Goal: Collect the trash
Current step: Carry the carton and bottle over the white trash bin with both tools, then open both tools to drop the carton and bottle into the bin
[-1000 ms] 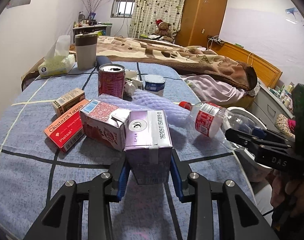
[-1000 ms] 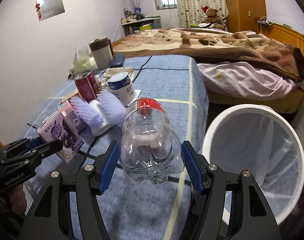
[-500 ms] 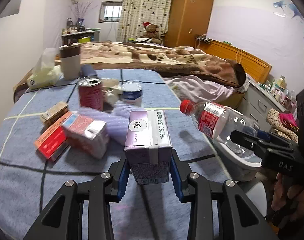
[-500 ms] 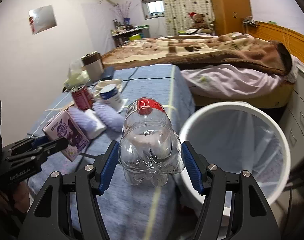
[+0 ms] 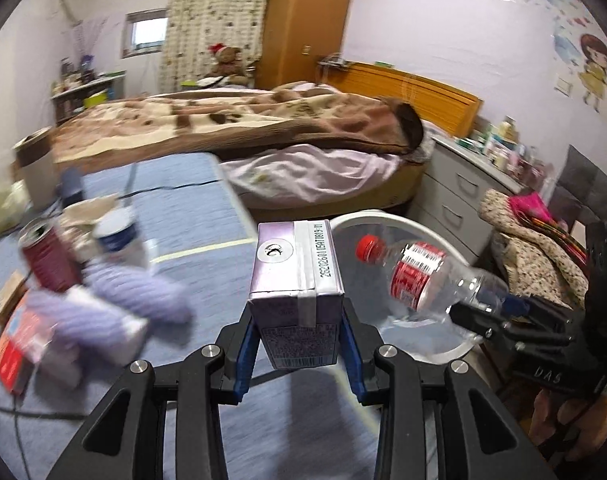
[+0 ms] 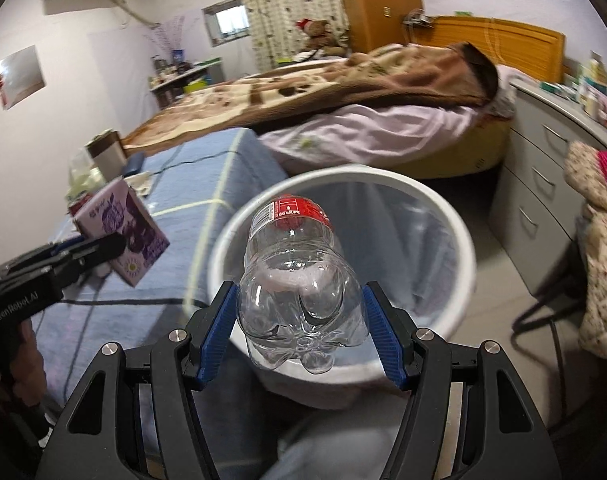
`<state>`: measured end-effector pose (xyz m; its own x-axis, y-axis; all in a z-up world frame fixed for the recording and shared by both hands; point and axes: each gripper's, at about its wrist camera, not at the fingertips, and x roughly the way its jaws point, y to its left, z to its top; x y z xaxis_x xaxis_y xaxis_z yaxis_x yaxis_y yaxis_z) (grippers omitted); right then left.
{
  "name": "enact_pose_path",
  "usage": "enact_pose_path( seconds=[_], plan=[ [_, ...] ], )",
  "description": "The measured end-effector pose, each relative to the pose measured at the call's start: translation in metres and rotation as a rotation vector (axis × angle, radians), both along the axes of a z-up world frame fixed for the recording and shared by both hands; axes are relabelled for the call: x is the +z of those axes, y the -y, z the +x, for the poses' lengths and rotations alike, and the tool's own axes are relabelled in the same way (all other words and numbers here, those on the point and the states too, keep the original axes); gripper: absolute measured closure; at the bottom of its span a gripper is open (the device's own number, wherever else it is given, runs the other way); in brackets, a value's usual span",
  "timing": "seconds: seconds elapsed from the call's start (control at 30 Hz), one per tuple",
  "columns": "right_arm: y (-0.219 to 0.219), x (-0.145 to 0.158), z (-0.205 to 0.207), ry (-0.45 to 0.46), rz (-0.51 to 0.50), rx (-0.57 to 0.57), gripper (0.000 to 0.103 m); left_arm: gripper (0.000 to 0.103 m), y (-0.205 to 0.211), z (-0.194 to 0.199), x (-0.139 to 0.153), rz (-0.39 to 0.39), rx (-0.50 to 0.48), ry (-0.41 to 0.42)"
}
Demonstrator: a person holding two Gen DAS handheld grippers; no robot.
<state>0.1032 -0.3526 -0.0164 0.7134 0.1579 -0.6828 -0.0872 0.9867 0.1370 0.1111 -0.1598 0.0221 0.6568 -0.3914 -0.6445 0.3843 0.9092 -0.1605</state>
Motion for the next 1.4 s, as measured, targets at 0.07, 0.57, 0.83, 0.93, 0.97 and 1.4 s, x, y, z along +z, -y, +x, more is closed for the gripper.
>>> enact_pose_path(
  seconds=[0.07, 0.57, 0.83, 0.93, 0.97, 1.4],
  plan=[
    [0.007, -0.002, -0.001, -0.013, -0.001, -0.016, 0.038, 0.065, 0.016, 0.005, -0.001, -0.002, -0.032, -0.002],
    [0.027, -0.007, -0.002, -0.030, -0.005, -0.029, 0.037, 0.063, 0.072, 0.038, -0.031, -0.004, -0.132, -0.106],
    [0.031, 0.001, -0.007, 0.003, 0.013, -0.050, 0.035, 0.051, 0.061, 0.037, -0.030, -0.024, -0.112, -0.101],
    [0.024, 0.005, -0.008, 0.022, 0.021, -0.025, 0.033, 0.051, 0.053, 0.035, -0.029, -0.034, -0.099, -0.106],
    [0.020, 0.006, -0.008, 0.029, 0.019, -0.015, 0.030, 0.051, 0.049, 0.033, -0.028, -0.037, -0.092, -0.105],
    [-0.026, 0.005, -0.006, 0.007, 0.058, 0.116, 0.030, 0.051, -0.025, -0.001, -0.023, -0.040, 0.065, -0.100]
  ],
)
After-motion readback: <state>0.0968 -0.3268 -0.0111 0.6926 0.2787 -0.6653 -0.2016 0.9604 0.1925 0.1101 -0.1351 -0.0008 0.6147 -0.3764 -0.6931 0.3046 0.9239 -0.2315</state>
